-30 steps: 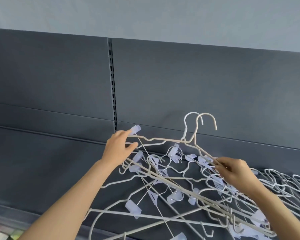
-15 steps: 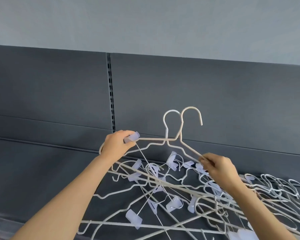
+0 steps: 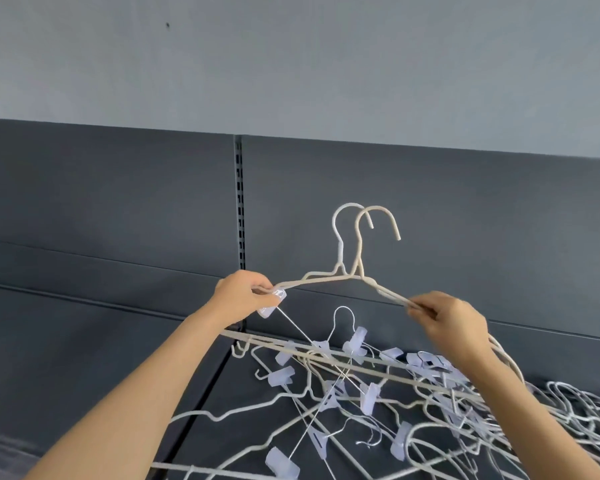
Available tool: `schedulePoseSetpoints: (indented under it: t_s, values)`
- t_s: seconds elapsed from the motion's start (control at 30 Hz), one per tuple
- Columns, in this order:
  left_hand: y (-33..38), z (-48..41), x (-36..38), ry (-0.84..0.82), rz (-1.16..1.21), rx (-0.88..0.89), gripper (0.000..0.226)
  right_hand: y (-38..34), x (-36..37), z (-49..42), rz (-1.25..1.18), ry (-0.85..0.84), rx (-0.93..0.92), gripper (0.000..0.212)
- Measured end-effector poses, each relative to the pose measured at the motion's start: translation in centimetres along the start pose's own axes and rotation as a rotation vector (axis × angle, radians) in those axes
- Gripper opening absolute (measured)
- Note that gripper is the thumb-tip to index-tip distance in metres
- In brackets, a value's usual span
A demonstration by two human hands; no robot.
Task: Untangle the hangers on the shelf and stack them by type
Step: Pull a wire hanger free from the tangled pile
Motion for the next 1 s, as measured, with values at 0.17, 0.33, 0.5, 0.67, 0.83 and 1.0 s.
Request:
schedulePoseSetpoints:
  t_s: [0.17,0.33,0.5,0.67,0.83,1.0]
  values:
    - [0.0,-0.1,-0.9,0.089,-0.119,0.011,0.015,-2.0,-0.9,0.0,-0.024,0.193,-0.181,0.01]
    - [0.2,-0.2,-2.3,0.254,-0.211,0.053,0.03,-0.1,0.2,-0.6,-0.188,0.089,-0.082,0.011]
    - [0.5,0.6,-2.7,0.304,-0.351,0.102,0.024,2.2,2.2,-1.3,-0.401,-0.084,0.077,0.012]
    - [-0.5,2.3,-2.3,0.277,-0.44,0.108,0.019,2.3,4.2,-1.0,-0.51,-0.265,0.129,0.015]
    - [-3.0,5.3,-2.1,0.181,-0.437,0.066,0.027,1.6,7.4,-0.7,-0.555,-0.425,0.114,0.017]
    - [-8.2,8.7,-3.5,0.165,-0.345,-0.093,0.025,-1.3,12.0,-0.2,-0.594,-0.454,0.107,0.015]
Point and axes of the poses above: each hand's wrist, its own z-axis away from the middle knuckle, its own x-axis out of the palm, y = z × x, the point moved 8 cm from there along -z, towards the middle knuckle, and after that the axes turned 13 degrees about -z, right-handed, at the moved point
